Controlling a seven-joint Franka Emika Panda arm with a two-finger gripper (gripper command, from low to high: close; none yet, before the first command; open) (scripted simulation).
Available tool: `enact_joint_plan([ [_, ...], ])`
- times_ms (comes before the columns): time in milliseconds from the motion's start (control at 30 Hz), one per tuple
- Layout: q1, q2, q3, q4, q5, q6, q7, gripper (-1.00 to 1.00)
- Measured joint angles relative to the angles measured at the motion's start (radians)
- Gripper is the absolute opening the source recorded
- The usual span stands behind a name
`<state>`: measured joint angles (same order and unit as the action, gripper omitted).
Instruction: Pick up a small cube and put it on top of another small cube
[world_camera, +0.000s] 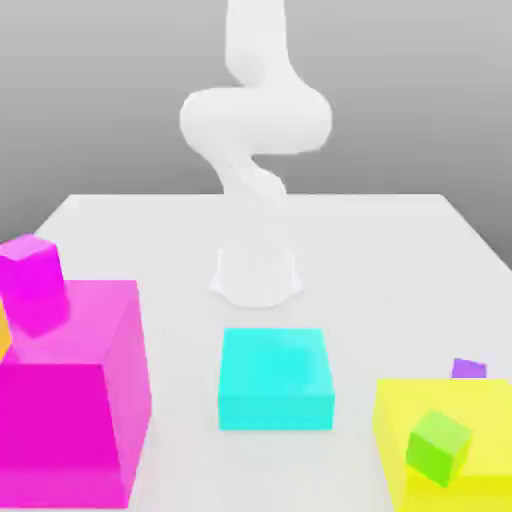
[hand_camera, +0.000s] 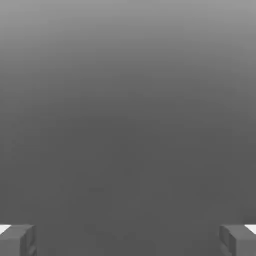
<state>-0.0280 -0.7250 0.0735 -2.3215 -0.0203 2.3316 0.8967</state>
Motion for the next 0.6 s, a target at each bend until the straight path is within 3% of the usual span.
enact_joint_plan([
  [300,-0.091,0.267,0.274,-0.079,-0.099,0.117,0.371,0.0],
  [600,-0.134,0.54,0.505,-0.155,-0.258,0.227,0.78,0.0],
])
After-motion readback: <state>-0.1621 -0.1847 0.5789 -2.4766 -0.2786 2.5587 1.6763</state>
